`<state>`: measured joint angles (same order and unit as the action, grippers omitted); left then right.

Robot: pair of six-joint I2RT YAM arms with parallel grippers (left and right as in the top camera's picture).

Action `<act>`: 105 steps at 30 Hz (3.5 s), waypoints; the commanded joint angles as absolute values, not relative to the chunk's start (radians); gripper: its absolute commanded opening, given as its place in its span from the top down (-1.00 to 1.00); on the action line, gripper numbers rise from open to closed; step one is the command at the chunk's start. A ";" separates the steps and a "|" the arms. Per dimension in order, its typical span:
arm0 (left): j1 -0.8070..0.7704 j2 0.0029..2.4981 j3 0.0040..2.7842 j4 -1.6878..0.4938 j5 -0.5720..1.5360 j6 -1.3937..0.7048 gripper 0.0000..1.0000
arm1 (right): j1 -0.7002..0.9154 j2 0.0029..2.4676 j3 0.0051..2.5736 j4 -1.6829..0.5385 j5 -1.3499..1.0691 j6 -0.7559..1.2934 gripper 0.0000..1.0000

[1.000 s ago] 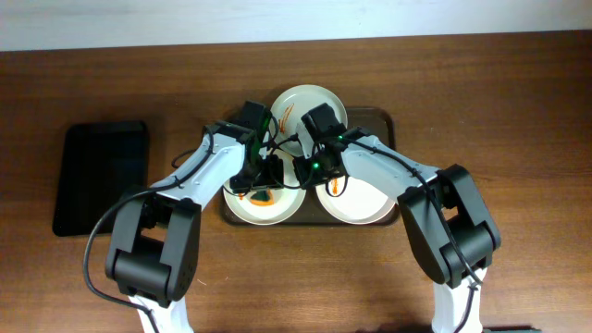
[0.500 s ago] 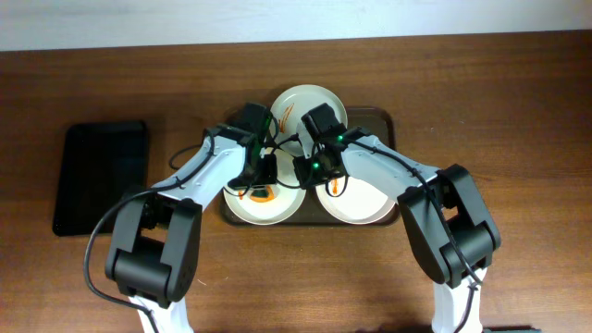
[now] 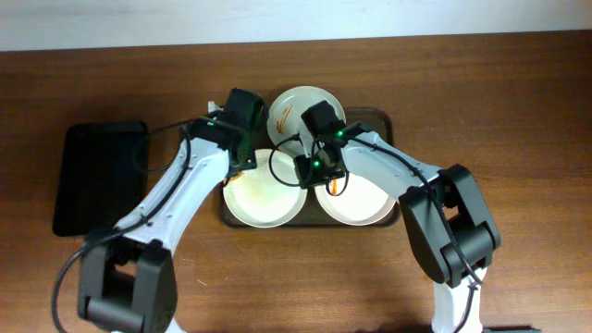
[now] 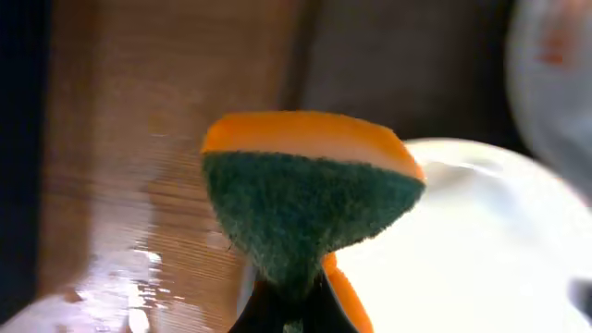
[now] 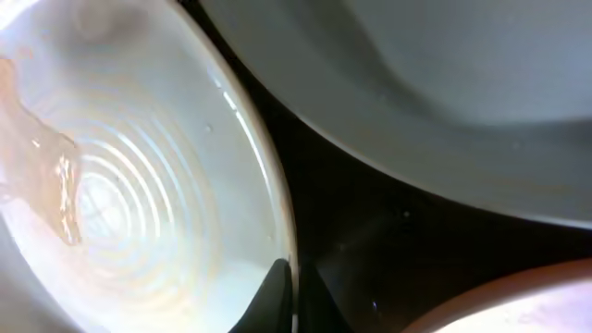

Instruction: Clean dirty plates on tray and stack at the side

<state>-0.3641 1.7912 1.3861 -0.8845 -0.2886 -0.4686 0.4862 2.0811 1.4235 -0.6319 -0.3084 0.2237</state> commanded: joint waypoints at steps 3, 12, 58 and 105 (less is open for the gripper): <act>-0.375 1.861 1.351 -0.861 0.006 -0.466 1.00 | 0.491 2.098 1.441 -0.635 -0.328 0.201 0.92; -0.379 2.012 1.282 -0.882 -0.309 -0.467 1.00 | 0.491 2.093 1.445 -0.624 -0.290 0.226 0.92; 0.219 1.591 1.390 -1.093 -0.101 -0.387 1.00 | -0.217 2.085 2.059 -1.242 -0.170 0.114 0.92; 0.219 1.591 1.390 -1.097 -0.093 -0.387 1.00 | 0.414 2.251 1.750 -0.775 -0.139 0.449 0.91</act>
<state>0.2127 1.5936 1.3964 -1.0966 -0.0856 -0.4034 0.3603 2.2444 1.7489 -0.7475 -0.1219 0.4622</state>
